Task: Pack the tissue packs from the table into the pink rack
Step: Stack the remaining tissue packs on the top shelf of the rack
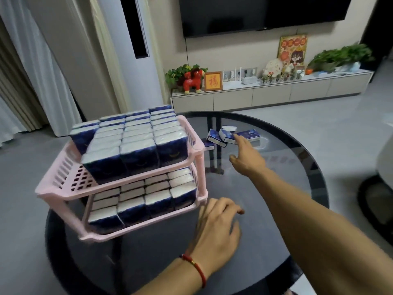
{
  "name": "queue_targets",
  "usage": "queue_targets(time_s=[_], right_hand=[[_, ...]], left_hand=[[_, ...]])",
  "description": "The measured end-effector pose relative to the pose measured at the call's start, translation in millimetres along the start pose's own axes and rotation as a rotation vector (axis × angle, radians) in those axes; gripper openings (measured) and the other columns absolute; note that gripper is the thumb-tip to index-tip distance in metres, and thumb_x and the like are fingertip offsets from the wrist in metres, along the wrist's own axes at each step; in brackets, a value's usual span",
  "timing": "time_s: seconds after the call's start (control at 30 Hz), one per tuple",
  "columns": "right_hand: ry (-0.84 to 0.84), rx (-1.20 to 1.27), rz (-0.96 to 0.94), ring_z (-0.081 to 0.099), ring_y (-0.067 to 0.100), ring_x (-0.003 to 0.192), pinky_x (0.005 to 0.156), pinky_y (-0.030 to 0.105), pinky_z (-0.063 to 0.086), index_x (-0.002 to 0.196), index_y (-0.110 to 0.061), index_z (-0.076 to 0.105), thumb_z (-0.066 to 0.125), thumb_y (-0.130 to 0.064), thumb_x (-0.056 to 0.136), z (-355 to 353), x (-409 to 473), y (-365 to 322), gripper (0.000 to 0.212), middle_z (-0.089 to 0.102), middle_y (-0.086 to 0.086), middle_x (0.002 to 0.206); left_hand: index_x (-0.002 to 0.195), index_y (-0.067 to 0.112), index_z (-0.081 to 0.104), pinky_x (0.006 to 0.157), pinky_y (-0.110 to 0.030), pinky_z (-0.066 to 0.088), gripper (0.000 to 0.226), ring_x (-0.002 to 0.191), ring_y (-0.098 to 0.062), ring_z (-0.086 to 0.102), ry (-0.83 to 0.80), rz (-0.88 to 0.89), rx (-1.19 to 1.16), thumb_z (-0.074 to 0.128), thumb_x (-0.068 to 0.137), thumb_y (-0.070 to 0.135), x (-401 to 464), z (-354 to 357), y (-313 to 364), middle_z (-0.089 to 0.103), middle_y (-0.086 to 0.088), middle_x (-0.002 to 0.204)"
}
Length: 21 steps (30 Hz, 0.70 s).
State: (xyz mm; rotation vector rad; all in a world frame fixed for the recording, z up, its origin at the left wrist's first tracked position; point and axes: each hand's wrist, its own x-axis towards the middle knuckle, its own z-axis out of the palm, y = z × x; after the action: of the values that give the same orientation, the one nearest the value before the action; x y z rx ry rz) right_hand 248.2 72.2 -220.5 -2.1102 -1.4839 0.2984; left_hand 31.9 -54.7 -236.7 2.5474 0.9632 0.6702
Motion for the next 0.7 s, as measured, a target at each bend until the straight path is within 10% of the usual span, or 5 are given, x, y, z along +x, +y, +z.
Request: queue_targets(time_s=[0.1,0.37,0.53,0.7], right_hand=[[0.016,-0.183,-0.032,0.060,0.033,0.123,0.091,0.049,0.056,0.161,-0.035,0.007,0.055,-0.038,0.102,8,21,-5,0.076,0.007,-0.007,0.171],[0.148,0.053,-0.189,0.064,0.021,0.093,0.077,0.047,0.058,0.105,-0.022,0.063,0.067,-0.032,0.094,2,-3,5,0.016,0.066,0.000,0.107],[0.037,0.013,-0.377,0.055,0.011,0.080,0.069,0.027,0.042,0.113,-0.018,0.060,0.074,-0.021,0.091,-34,-77,21,0.026,0.060,-0.008,0.099],[-0.079,0.059,-0.372,0.063,0.006,0.081,0.077,0.025,0.057,0.130,-0.028,0.045,0.075,-0.016,0.089,-55,-134,41,0.053,0.060,-0.009,0.125]], left_hand=[[0.116,0.029,0.063,0.101,-0.024,0.030,0.034,0.112,-0.008,0.049,0.053,0.026,-0.007,0.044,0.088,0.034,-1,5,-1,0.057,0.015,0.118],[0.116,0.033,0.060,0.104,-0.019,0.031,0.028,0.114,0.000,0.046,0.050,-0.021,-0.068,0.046,0.091,0.034,2,7,-3,0.055,0.021,0.117],[0.125,0.029,0.058,0.107,-0.019,0.029,0.031,0.118,-0.005,0.045,0.023,-0.064,-0.092,0.050,0.095,0.029,2,4,-1,0.054,0.016,0.122],[0.138,0.022,0.050,0.109,-0.037,0.041,0.042,0.121,-0.018,0.050,0.077,-0.212,-0.182,0.059,0.098,0.025,12,8,8,0.049,0.004,0.129]])
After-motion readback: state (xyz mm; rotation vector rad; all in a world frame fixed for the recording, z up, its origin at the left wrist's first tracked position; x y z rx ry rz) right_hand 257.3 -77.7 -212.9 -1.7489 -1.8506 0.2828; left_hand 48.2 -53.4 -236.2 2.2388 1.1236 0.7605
